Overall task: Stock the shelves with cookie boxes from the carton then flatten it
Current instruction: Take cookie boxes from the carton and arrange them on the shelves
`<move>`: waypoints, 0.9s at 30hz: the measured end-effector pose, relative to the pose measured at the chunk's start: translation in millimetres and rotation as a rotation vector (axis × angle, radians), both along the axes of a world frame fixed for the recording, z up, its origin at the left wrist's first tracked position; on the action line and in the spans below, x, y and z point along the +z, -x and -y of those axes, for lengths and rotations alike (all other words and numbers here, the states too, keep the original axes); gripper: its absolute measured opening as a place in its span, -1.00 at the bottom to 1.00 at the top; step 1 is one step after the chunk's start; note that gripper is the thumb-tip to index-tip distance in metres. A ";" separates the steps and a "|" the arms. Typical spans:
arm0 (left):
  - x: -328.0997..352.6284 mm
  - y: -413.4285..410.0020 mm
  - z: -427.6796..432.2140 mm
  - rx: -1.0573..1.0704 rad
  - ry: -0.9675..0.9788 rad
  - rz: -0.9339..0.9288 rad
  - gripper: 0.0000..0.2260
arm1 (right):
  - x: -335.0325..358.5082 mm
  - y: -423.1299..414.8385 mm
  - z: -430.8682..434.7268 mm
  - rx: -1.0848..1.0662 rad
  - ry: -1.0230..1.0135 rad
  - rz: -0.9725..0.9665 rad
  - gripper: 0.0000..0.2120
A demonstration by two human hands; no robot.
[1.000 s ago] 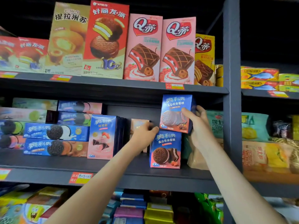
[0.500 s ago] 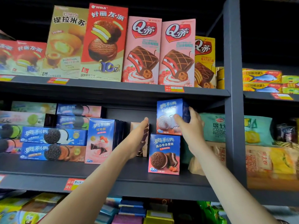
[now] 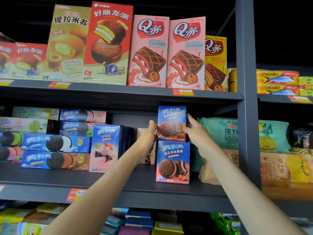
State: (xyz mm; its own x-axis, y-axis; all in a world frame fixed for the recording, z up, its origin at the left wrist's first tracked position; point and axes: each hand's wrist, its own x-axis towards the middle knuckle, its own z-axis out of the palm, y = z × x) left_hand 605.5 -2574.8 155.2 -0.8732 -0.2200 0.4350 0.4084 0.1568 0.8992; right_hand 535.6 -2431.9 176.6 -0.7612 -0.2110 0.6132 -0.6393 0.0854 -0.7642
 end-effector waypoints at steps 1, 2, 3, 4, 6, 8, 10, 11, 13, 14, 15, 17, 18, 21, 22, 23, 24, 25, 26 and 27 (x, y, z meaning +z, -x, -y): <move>-1.0 1.7 -0.2 -0.003 0.003 0.006 -0.51 | -0.2 2.0 -0.7 -0.001 -0.009 0.009 -0.48; -1.7 4.1 0.8 -0.003 0.004 0.015 -0.49 | -0.4 2.7 -1.5 -0.007 -0.023 0.019 -0.48; -1.5 5.4 1.0 -0.006 0.000 0.017 -0.47 | -0.7 3.5 -2.6 -0.006 -0.027 0.036 -0.47; -0.9 7.3 1.8 -0.012 -0.005 0.017 -0.47 | -1.3 4.7 -2.9 0.004 -0.020 0.062 -0.47; 0.0 9.8 1.2 -0.023 -0.001 0.010 -0.47 | -3.0 6.0 -2.2 0.024 0.006 0.119 -0.48; 0.9 12.8 1.2 -0.016 0.011 0.010 -0.46 | -5.2 10.1 -1.4 0.020 0.017 0.172 -0.53; 0.8 16.7 4.4 -0.008 -0.002 0.030 -0.45 | -7.9 14.6 -2.5 0.008 -0.016 0.201 -0.69; 0.3 17.7 6.0 -0.012 -0.015 0.038 -0.44 | -8.8 15.1 -3.1 0.001 -0.043 0.209 -0.77; -0.2 20.7 10.4 -0.023 -0.038 0.042 -0.42 | -10.2 13.9 -2.5 -0.011 -0.072 0.230 -0.85; 0.1 21.0 11.3 -0.024 -0.042 0.043 -0.42 | -10.4 12.4 -1.8 -0.014 -0.076 0.233 -0.85; 0.1 21.2 11.6 -0.024 -0.042 0.041 -0.41 | -10.2 10.9 -0.9 -0.012 -0.071 0.233 -0.85; 0.7 20.9 11.4 -0.031 -0.046 0.040 -0.40 | -8.9 9.4 0.7 -0.016 -0.063 0.241 -0.85; 1.1 20.6 11.0 -0.032 -0.047 0.040 -0.40 | -8.8 9.1 1.4 -0.025 -0.069 0.248 -0.85; 2.3 19.6 9.3 -0.021 -0.039 0.034 -0.43 | -6.9 8.8 4.7 -0.027 -0.059 0.279 -0.82; 2.6 19.2 8.8 -0.013 -0.031 0.036 -0.44 | -5.8 8.9 5.7 -0.025 -0.052 0.287 -0.82; 2.5 20.4 9.1 -0.008 -0.021 0.036 -0.44 | -5.2 9.6 6.5 -0.023 -0.044 0.298 -0.82; 2.5 21.1 9.2 -0.004 -0.015 0.040 -0.46 | -4.8 8.0 6.6 -0.020 -0.034 0.314 -0.83; 2.5 21.8 9.4 -0.004 -0.012 0.041 -0.48 | -4.8 7.7 6.5 -0.004 -0.015 0.339 -0.82; 2.6 21.9 9.2 -0.003 -0.016 0.046 -0.49 | -5.0 7.5 6.0 0.022 0.011 0.367 -0.80; 2.7 21.6 8.6 -0.001 -0.016 0.045 -0.48 | -5.0 8.3 5.7 0.052 0.042 0.389 -0.79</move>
State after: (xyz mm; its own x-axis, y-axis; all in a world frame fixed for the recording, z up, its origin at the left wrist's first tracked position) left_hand 583.8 -2583.3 158.0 -0.8921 -0.2259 0.3914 0.3673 0.1419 0.9192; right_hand 527.3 -2437.7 171.6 -0.9272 -0.2366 0.2903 -0.3043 0.0244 -0.9523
